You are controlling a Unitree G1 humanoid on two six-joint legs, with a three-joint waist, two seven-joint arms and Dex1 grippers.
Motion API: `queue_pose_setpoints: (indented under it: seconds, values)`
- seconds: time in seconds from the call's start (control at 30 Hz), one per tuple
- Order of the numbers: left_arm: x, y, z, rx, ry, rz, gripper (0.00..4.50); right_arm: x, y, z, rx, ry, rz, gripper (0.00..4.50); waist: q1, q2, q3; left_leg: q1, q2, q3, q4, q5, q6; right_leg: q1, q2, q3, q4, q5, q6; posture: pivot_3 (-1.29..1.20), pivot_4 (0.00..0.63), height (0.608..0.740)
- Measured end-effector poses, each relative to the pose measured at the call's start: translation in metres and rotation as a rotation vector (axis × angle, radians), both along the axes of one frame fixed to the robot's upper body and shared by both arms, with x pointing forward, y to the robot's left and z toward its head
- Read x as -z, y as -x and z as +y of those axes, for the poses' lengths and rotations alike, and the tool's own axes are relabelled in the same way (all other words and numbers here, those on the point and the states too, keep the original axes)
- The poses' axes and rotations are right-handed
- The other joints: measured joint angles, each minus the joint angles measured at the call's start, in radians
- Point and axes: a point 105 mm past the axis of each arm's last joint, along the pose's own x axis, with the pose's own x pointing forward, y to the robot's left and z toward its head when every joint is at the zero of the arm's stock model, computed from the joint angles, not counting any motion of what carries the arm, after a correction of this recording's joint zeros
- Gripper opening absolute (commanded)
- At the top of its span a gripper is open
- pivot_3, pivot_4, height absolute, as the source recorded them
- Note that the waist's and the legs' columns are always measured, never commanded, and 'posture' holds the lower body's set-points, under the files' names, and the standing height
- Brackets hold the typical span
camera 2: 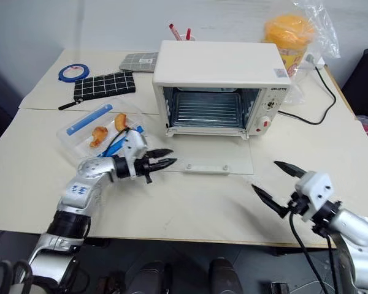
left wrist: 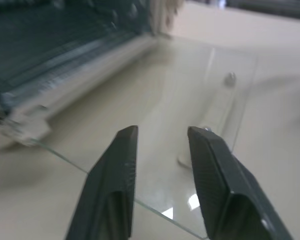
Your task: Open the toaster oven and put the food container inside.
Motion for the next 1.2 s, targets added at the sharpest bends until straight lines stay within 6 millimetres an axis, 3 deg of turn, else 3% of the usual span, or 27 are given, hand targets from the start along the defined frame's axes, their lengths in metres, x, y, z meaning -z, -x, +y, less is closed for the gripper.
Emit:
queue_pose_setpoints:
  seconds: [0.1, 0.17, 0.23, 0.37, 0.4, 0.47, 0.57, 0.63, 0.73, 0.93, 1.07, 1.13, 1.2]
  values:
    - [-0.016, 0.021, 0.049, -0.086, 0.033, -0.003, 3.41, -0.01, -0.004, 0.027, -0.123, -0.022, -0.002, 4.5, -0.017, 0.0, 0.0, 0.0, 0.002, 0.0, -0.001, -0.001, -0.001, 0.0, 0.001, 0.0, 0.0, 0.0, -0.001, 0.0, 0.15, 0.74]
    - [-0.011, 0.034, 0.099, -0.266, 0.023, 0.117, 4.09, -0.012, -0.005, 0.045, -0.207, -0.032, 0.011, 4.5, -0.024, 0.0, 0.0, 0.0, 0.002, -0.001, -0.002, -0.001, -0.001, 0.0, 0.0, 0.003, 0.001, 0.0, -0.001, 0.0, 0.15, 0.74]
    - [-0.011, 0.049, 0.133, -0.374, 0.038, 0.138, 4.49, -0.016, -0.006, 0.057, -0.266, -0.043, 0.007, 4.5, -0.022, 0.0, 0.0, -0.001, 0.002, -0.002, -0.002, -0.001, -0.001, 0.0, -0.001, 0.003, -0.001, 0.0, -0.001, 0.0, 0.15, 0.74]
    - [-0.018, 0.077, 0.177, -0.526, 0.041, 0.116, 4.49, -0.019, -0.005, 0.067, -0.321, -0.048, -0.001, 4.5, -0.015, -0.001, 0.0, -0.001, 0.0, -0.004, -0.002, -0.002, 0.001, 0.002, -0.004, 0.002, -0.005, -0.001, -0.001, 0.0, 0.15, 0.74]
    - [-0.019, 0.093, 0.2, -0.613, 0.051, 0.115, 4.49, -0.02, -0.005, 0.071, -0.342, -0.047, -0.003, 4.5, -0.015, -0.001, 0.0, -0.001, -0.001, -0.004, -0.002, -0.002, 0.001, 0.002, -0.005, 0.002, -0.006, -0.001, -0.002, 0.0, 0.15, 0.74]
    - [-0.009, 0.117, 0.237, -0.757, 0.08, 0.158, 4.49, -0.018, -0.005, 0.077, -0.369, -0.055, 0.0, 4.5, -0.019, -0.001, 0.0, -0.001, -0.001, -0.004, -0.003, -0.003, 0.002, 0.002, -0.006, 0.002, -0.007, -0.001, -0.002, 0.0, 0.15, 0.74]
    - [0.022, 0.148, 0.272, -0.923, 0.125, 0.258, 4.49, -0.017, -0.006, 0.077, -0.371, -0.062, 0.002, 4.5, -0.021, -0.001, 0.0, -0.001, -0.002, -0.004, -0.004, -0.005, 0.004, 0.002, -0.008, 0.002, -0.008, -0.001, -0.002, 0.0, 0.15, 0.74]
    - [0.033, 0.153, 0.277, -0.957, 0.144, 0.287, 4.49, -0.016, -0.006, 0.078, -0.372, -0.062, 0.003, 4.5, -0.017, -0.003, -0.001, -0.002, -0.002, -0.005, -0.005, -0.005, 0.004, 0.002, -0.009, 0.0, -0.009, -0.001, -0.002, 0.0, 0.15, 0.74]
    - [0.031, 0.148, 0.277, -0.973, 0.158, 0.268, 4.49, -0.017, -0.005, 0.078, -0.381, -0.059, -0.002, 4.5, -0.009, -0.004, -0.002, -0.002, -0.004, -0.011, -0.005, -0.005, 0.005, 0.004, -0.012, -0.005, -0.01, -0.001, -0.003, 0.0, 0.15, 0.74]
    - [-0.017, 0.096, 0.241, -0.83, 0.226, 0.182, 4.49, -0.014, -0.005, 0.074, -0.379, -0.048, 0.008, 4.5, -0.005, -0.004, -0.002, -0.004, -0.005, -0.015, -0.005, -0.002, 0.001, 0.006, -0.013, -0.011, -0.01, 0.0, -0.005, 0.0, 0.15, 0.74]
    - [-0.059, 0.076, 0.218, -0.712, 0.097, 0.098, 4.49, -0.012, -0.004, 0.072, -0.378, -0.042, 0.014, 4.5, -0.024, -0.003, -0.001, -0.004, -0.005, -0.011, -0.008, -0.001, 0.0, 0.003, -0.014, -0.016, -0.01, 0.0, -0.005, 0.0, 0.15, 0.74]
    - [-0.067, 0.069, 0.221, -0.714, 0.09, 0.117, 4.49, -0.012, -0.005, 0.071, -0.375, -0.042, 0.017, 4.5, -0.031, -0.002, -0.001, -0.002, -0.005, -0.006, -0.011, -0.001, 0.0, 0.001, -0.013, -0.021, -0.009, 0.0, -0.005, 0.0, 0.15, 0.74]
    - [-0.06, 0.062, 0.233, -0.782, 0.077, 0.223, 4.49, -0.01, -0.004, 0.07, -0.369, -0.039, 0.023, 4.5, -0.035, -0.002, -0.001, 0.0, -0.004, -0.002, -0.015, 0.001, 0.0, 0.0, -0.012, -0.023, -0.007, 0.0, -0.005, 0.0, 0.15, 0.74]
